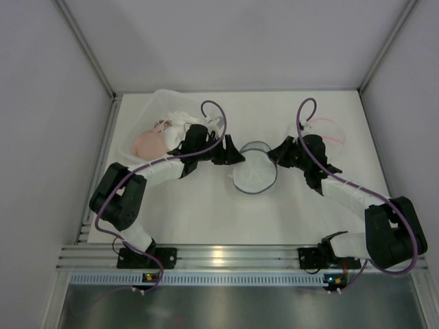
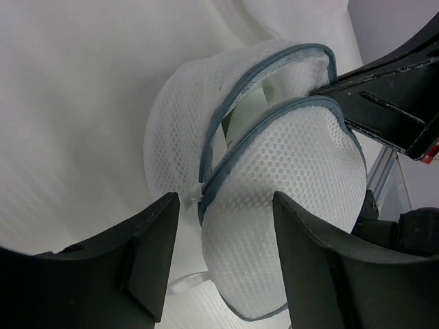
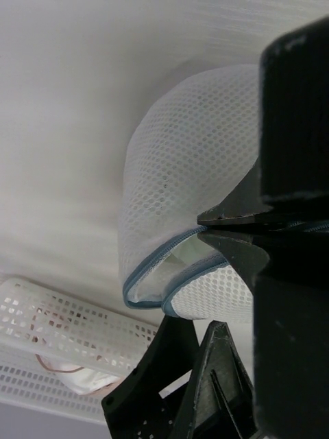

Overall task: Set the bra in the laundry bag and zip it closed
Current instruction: Zip the zipper on the laundry bag.

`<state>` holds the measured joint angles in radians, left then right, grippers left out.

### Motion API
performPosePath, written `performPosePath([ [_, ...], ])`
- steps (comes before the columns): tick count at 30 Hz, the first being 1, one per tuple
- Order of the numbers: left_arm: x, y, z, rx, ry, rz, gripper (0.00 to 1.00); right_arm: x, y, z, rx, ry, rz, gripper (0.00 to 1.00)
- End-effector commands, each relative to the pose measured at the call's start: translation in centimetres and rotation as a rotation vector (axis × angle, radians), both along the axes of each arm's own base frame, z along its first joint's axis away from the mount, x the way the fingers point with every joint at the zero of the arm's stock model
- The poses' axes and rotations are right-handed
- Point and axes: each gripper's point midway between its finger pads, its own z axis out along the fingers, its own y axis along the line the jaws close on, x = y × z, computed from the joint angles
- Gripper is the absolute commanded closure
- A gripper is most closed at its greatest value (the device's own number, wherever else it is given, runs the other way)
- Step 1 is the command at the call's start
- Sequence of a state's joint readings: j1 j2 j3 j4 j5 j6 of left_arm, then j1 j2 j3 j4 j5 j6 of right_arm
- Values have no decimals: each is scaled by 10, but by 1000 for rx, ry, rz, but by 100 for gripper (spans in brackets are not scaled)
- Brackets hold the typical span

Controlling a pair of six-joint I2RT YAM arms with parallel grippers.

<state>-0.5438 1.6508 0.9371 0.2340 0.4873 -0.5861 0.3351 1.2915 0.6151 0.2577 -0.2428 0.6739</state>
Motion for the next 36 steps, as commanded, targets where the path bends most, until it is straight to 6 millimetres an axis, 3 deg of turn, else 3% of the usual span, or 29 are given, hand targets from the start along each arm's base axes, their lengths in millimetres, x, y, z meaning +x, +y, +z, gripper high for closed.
performPosePath([
  [1,2,-18,12,-90,-52,-46,38,8,0,22,31,-78,-7,100],
  [2,0,-20,7,-87,-44,-54,39,8,-1,22,30,-77,-8,100],
  [6,-4,-25,4,-85,-31,-63,62,8,-3,22,26,-78,-20,100],
  [7,-4,-26,3,-84,-31,-62,79,9,-3,21,26,-76,-22,100],
  [9,-4,-26,6,-86,-38,-56,97,8,-3,21,24,-74,-21,100],
  [10,-1,-25,12,-85,-46,-46,100,8,-3,21,18,-71,-16,100],
  [12,5,-20,20,-55,-42,-12,100,6,-3,19,6,-61,-8,100],
  [15,18,1,37,134,-81,29,100,-3,-7,20,-30,-53,11,100],
  [16,21,6,48,163,-117,33,100,-7,-8,20,-43,-47,17,98],
  [17,22,10,75,162,-186,35,100,-14,-12,22,-69,-50,24,95],
  [19,18,20,92,211,-278,7,100,-19,-18,31,-102,-64,25,81],
  [20,14,23,114,204,-332,2,100,-29,-23,34,-131,-56,33,74],
  [22,5,29,120,246,-371,-53,100,-33,-25,52,-141,-92,39,52],
  [23,3,29,132,247,-402,-75,100,-38,-28,64,-145,-122,39,46],
  [25,-3,31,129,279,-428,-134,100,-42,-29,80,-143,-149,41,34],
  [28,-8,29,116,311,-430,-211,100,-44,-30,98,-139,-227,49,26],
  [31,-6,26,102,343,-444,-283,100,-36,-28,91,-173,-259,69,24],
  [36,-22,20,93,342,-424,-436,100,-28,-10,89,-178,-320,185,24],
])
